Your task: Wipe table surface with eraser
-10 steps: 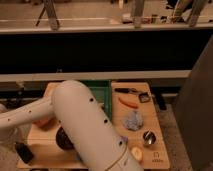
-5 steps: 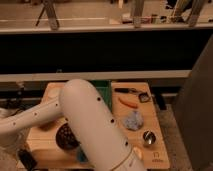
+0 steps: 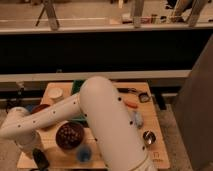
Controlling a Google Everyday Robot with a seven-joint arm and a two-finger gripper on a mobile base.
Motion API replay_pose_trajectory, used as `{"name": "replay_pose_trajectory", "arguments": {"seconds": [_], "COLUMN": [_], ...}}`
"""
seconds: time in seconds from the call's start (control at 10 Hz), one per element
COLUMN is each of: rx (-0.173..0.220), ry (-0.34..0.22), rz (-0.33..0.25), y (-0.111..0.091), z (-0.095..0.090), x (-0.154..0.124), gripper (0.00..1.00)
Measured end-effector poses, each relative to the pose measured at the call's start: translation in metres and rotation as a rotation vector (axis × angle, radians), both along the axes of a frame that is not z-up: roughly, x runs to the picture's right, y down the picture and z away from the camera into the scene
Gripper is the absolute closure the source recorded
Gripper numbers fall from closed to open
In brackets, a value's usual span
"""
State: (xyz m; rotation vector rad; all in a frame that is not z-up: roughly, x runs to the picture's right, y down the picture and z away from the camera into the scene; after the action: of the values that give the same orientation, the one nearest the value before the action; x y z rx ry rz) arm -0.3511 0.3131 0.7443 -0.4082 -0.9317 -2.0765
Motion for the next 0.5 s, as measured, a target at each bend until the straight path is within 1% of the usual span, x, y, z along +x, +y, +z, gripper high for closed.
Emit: {"name": "replay_pose_trajectory", "arguments": {"seconds": [0.2, 0.5], "rx": [0.005, 0.013], "ry": [0.033, 0.053], "rz": [0.022, 0.038], "y": [-0.016, -0.045], "z": [0.014, 0.038], "x": [0.017, 0.029], "gripper": [1.0, 1.0]}}
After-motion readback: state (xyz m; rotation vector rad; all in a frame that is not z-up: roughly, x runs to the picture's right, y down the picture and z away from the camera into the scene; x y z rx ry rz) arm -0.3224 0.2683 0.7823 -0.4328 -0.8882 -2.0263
